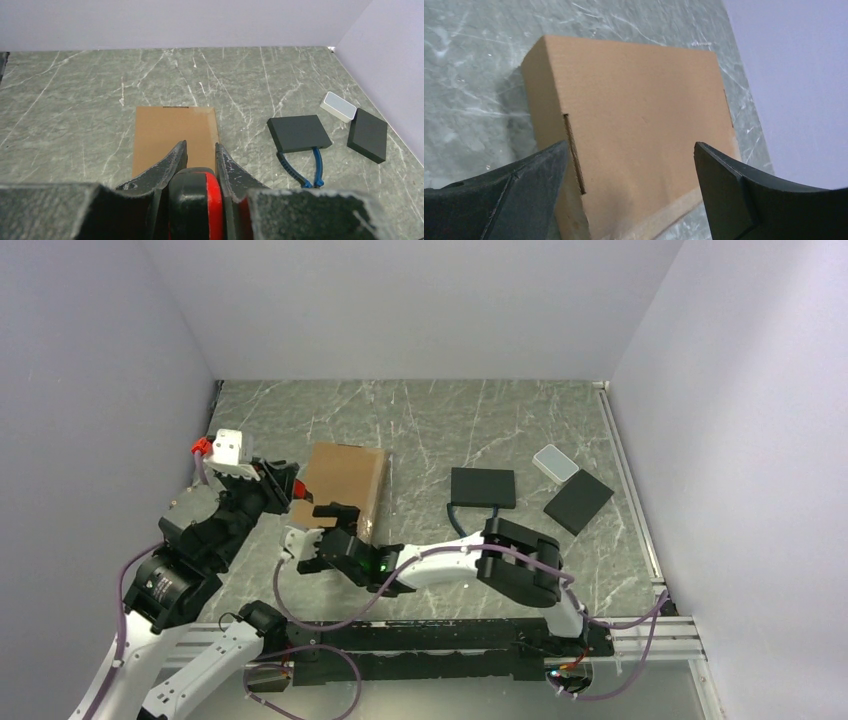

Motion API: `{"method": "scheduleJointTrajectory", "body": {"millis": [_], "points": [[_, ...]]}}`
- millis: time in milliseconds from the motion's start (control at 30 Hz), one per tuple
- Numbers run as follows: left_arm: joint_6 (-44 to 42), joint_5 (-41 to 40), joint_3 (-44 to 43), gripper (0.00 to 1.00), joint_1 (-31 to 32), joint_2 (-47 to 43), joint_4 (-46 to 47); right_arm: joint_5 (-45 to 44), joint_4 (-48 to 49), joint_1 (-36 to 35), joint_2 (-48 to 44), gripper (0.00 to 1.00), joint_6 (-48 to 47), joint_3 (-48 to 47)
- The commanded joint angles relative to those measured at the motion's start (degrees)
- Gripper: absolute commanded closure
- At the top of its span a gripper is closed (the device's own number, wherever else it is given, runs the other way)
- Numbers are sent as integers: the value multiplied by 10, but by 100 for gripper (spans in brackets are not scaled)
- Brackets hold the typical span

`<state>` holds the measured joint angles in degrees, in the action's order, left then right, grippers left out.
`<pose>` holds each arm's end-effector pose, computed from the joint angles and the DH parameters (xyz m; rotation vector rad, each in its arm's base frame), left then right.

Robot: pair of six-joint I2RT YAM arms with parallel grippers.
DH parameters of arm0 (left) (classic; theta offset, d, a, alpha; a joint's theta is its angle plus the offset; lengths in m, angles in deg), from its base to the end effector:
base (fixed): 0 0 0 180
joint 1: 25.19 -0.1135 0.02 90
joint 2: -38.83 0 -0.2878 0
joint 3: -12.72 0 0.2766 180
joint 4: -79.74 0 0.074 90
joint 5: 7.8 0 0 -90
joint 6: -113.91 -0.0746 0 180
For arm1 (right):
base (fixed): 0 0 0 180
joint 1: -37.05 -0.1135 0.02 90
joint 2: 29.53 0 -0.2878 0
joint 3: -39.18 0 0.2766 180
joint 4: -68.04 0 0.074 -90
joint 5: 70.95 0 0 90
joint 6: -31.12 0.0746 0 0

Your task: Unpack the express box

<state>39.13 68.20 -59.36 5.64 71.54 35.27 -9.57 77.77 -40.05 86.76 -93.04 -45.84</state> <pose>0.1273 -0.0550 0.4315 0.0408 1.6726 -0.4070 0.1495 0.4927 0.1767 -1.3611 1.3243 0.0218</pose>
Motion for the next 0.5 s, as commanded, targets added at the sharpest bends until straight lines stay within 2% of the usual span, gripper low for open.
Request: {"method": "scheduleJointTrajectory", "body": {"millis": [0,200,300,400,433,467], "points": [[-5,-17,-24,100,1,-11,27,-19,22,2,-65,0,81,6],[41,-3,-1,100,2,-25,77,64,-107,36,-224,0,232,82],[57,37,56,100,1,-50,188,132,-159,77,-298,0,324,130],[60,80,156,100,1,-80,378,358,-171,166,-363,0,442,165],[63,86,171,100,1,-77,413,429,-149,185,-384,0,467,178],[62,101,175,100,1,-68,433,459,-121,199,-404,0,494,186]]}}
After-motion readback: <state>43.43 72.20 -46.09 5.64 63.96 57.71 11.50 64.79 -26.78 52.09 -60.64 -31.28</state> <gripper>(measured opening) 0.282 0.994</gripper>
